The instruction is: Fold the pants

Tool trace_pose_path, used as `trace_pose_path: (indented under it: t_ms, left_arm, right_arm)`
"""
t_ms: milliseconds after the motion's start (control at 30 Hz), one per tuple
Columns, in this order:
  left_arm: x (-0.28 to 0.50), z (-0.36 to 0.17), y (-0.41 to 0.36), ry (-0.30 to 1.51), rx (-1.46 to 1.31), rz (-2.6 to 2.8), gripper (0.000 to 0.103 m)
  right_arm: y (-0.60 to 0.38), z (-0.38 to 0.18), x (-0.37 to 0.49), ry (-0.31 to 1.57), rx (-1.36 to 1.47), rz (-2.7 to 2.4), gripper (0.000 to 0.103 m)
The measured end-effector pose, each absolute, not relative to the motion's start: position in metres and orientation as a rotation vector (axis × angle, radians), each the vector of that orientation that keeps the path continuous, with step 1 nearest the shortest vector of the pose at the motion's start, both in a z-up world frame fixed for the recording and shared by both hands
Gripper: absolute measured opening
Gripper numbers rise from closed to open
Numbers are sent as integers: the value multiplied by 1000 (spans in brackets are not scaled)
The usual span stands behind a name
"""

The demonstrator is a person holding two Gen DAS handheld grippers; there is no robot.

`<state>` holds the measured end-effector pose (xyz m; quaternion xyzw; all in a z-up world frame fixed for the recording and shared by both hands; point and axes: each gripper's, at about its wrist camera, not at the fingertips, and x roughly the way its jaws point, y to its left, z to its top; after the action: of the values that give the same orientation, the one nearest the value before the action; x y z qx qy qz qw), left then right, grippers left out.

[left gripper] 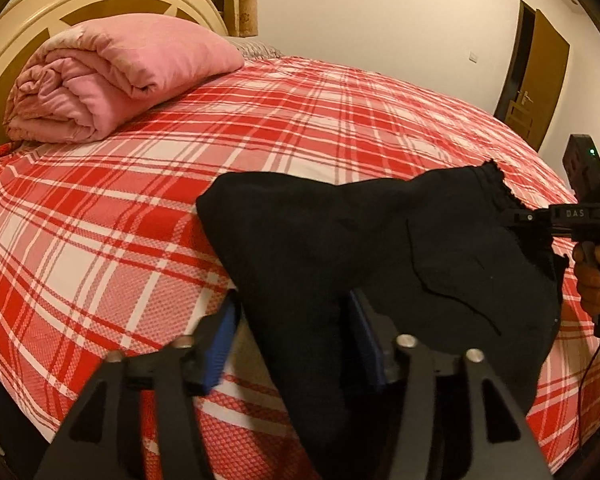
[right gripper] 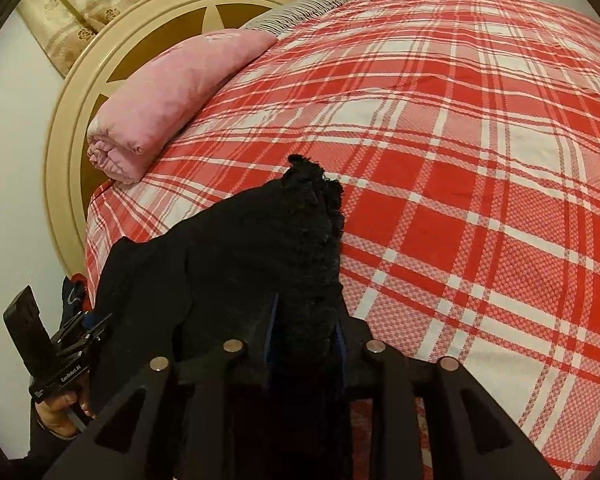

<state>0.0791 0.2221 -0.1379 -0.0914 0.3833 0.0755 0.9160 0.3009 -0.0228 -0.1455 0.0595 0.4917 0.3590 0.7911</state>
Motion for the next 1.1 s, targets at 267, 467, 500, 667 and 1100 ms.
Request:
trace_pose_path:
  t_ms: [267,467,500,667,1100]
  left_arm:
    - [67,-142,234,795,-241,196,90]
    - [40,-127,226,789,-207,244,92]
    - [34,-120,220,780,-195,240,92]
    - [8,-85,184,708,-131,173,92]
    - [-49,-28,111,570,-96,89,101]
  right_arm:
    - [-50,-145,301,1064,216,737,66]
    - [-96,-126,269,1006,222,607,66]
    - [-101,-121,261,994,201,589,66]
    - [-127,-85,196,906,75,552,66]
    - [-161,0,39,557,-27,507,67]
